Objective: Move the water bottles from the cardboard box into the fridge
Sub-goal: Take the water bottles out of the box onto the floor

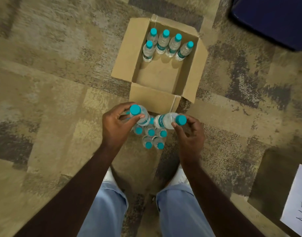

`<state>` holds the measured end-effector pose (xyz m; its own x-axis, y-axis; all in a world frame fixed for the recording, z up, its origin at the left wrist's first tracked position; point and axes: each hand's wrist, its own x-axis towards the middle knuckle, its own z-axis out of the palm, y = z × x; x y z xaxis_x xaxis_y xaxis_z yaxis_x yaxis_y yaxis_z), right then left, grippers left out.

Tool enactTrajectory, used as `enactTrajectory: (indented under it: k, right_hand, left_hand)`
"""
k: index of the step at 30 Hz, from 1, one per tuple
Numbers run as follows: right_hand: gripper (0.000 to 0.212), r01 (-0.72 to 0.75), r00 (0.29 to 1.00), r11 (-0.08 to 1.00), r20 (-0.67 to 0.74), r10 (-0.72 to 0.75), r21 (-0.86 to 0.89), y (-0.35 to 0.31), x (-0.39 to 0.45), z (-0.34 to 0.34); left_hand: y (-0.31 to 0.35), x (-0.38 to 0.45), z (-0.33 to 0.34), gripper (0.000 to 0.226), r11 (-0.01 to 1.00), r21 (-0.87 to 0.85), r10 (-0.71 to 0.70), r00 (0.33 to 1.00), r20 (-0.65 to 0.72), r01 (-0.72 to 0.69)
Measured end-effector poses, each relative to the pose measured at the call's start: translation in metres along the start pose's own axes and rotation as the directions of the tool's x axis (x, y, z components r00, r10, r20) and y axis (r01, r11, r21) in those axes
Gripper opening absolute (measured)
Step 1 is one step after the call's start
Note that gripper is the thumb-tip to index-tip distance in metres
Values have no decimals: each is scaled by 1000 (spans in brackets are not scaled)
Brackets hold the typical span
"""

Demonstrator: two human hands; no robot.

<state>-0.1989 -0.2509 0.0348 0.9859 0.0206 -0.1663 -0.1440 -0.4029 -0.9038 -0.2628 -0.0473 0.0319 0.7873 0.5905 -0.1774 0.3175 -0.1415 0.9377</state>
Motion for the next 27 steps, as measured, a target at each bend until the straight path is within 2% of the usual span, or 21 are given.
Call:
enactTrajectory:
  k: [4, 9, 13, 17, 23, 27]
  right_hand:
    - [37, 12, 993, 999, 121, -8, -32, 14, -28, 3]
    - [41, 117, 949, 986, 306, -77, -114, 28, -50, 11]
    - [38, 233, 870, 948, 483, -104, -216, 47, -60, 23]
    - [40, 396, 768, 855, 630, -110, -334, 68, -62, 36]
    - [37, 505, 664, 792, 740, -103, -344, 93, -58, 56]
    - [40, 602, 614, 708, 781, -115, -369, 111, -51, 70]
  left_hand:
    - [-13, -35, -19, 36, 999, 23, -26, 1000, -18, 26]
    - [-32, -71, -39, 38, 996, 71, -63, 998, 18, 61]
    - [-53, -87, -43, 39, 990, 121, -73, 996, 59, 66]
    - [-83, -92, -40, 38, 985, 145, -110, 991, 75, 98]
    - [-133, -84, -32, 36, 972, 189, -155, 985, 80, 137]
    - [-160, -79, -20, 35, 960, 217, -198, 977, 76, 177]
